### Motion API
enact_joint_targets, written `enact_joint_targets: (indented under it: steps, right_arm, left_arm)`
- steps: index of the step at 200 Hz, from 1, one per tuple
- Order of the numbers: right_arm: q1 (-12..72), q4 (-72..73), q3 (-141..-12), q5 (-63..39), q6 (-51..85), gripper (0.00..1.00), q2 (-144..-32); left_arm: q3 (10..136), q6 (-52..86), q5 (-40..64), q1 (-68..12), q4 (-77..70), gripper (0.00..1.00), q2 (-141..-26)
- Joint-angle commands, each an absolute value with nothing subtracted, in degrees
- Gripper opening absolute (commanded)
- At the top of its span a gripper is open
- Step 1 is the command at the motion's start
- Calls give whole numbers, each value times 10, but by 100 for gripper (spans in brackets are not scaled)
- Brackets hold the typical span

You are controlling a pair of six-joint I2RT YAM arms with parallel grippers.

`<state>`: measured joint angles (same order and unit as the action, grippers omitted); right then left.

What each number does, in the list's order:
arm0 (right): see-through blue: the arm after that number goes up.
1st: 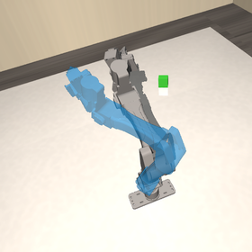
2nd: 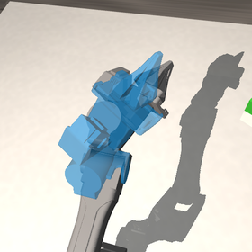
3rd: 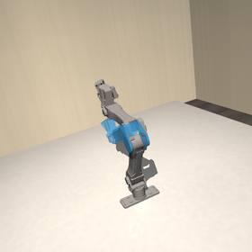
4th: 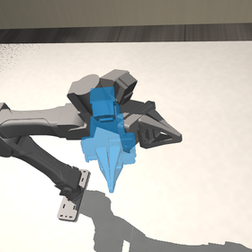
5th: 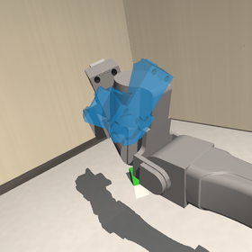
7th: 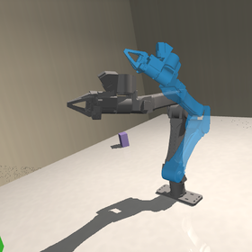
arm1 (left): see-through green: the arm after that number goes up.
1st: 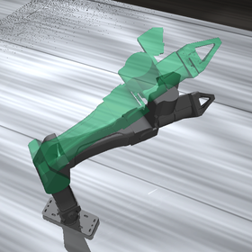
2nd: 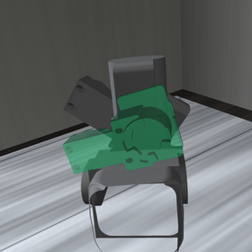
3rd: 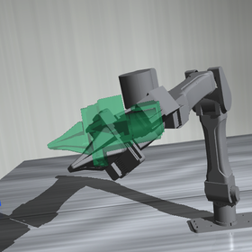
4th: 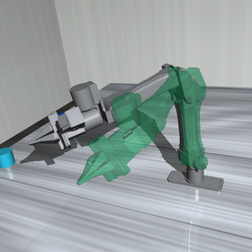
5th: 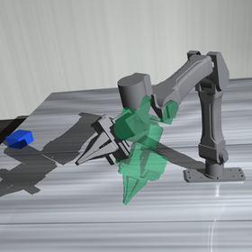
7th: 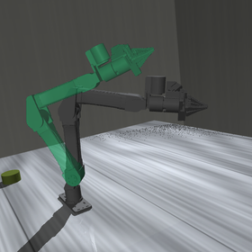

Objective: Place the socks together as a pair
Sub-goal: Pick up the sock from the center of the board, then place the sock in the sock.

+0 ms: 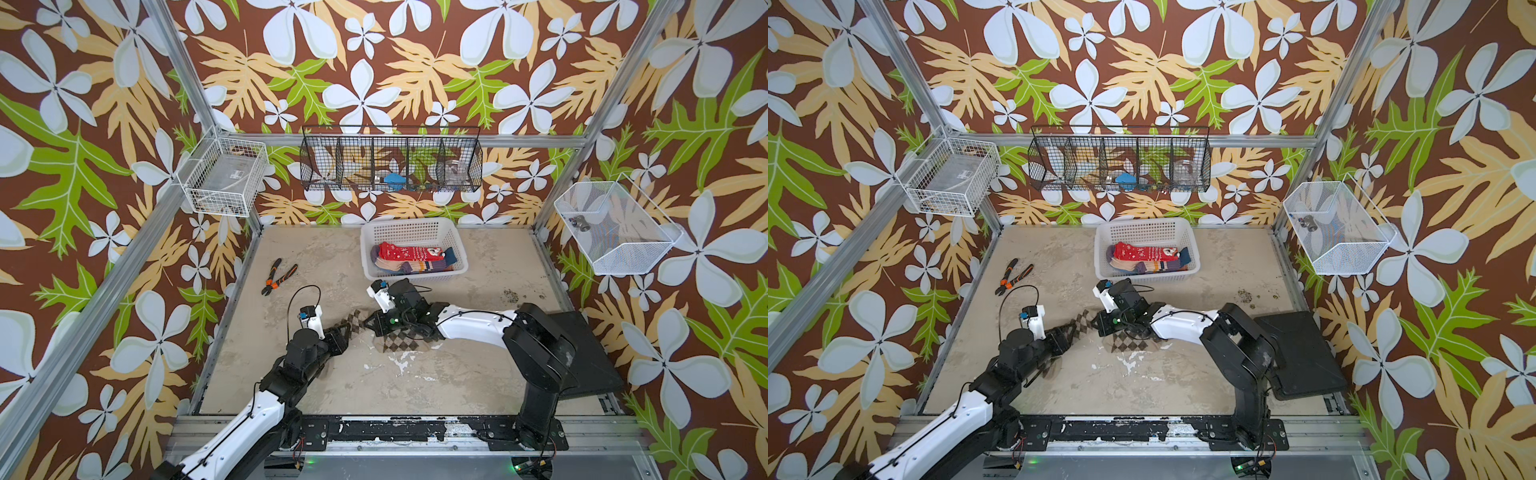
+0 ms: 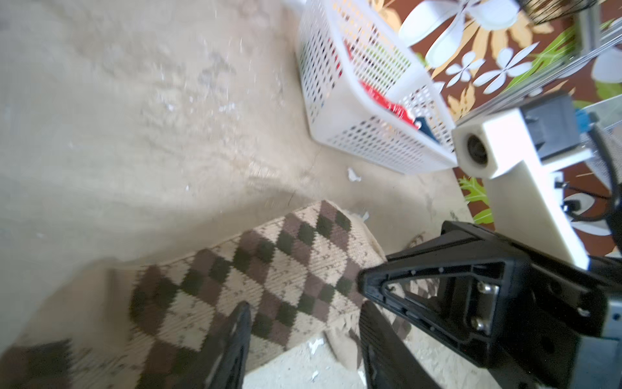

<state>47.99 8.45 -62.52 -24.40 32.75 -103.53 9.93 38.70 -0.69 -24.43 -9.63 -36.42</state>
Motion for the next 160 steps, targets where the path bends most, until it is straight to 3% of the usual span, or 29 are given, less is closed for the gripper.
enact_joint_targets:
  steps: [1,59,121,160]
  right_arm:
    - [468,68,-599,-246,324,0,-980]
    - [432,-74,-480,-222,301,0,-723]
    - [432,-84,-461,-417,378,0,-557]
    - [424,-61,-460,-457,424,0,-516]
  left_arm:
    - [107,360,-53,-244,-49,56,-319]
    - [97,356,-35,-243,-81,57,-329]
    - [115,333,-40,-243,-100,58,-352]
    - [130,321,-39,-243,-98,58,-362]
